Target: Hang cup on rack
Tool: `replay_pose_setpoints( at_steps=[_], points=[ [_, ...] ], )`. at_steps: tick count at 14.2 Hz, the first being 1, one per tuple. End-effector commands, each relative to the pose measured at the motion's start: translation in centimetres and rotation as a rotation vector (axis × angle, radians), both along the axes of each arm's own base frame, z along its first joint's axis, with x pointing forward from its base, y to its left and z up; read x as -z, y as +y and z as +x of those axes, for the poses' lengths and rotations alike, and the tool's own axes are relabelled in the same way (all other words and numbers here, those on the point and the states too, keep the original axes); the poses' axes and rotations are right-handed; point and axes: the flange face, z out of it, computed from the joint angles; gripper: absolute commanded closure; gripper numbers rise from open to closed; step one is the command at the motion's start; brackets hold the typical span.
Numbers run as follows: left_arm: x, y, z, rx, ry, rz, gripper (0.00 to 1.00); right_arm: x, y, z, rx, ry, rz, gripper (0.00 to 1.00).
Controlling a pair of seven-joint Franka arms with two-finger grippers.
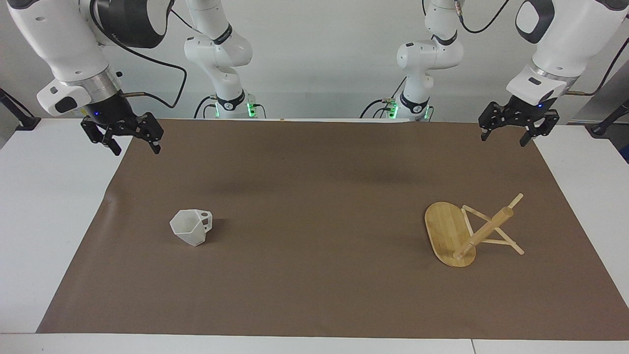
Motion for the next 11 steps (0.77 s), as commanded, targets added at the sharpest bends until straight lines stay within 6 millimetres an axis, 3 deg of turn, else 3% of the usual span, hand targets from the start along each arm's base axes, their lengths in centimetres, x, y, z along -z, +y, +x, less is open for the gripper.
replay_pose_setpoints(
  at_steps=[1,11],
  points=[
    [-0.19,0.29,-0.77,-0.016,0.006,0.009,0.00,-0.14,-0.22,-0.37,-0.006,-0.015,-0.017,0.00],
    [-0.46,0.12,-0.84,-0.034,0.003,0.009,0.00,-0.09,-0.23,-1.02,-0.011,0.014,-0.012,0.00]
  ],
)
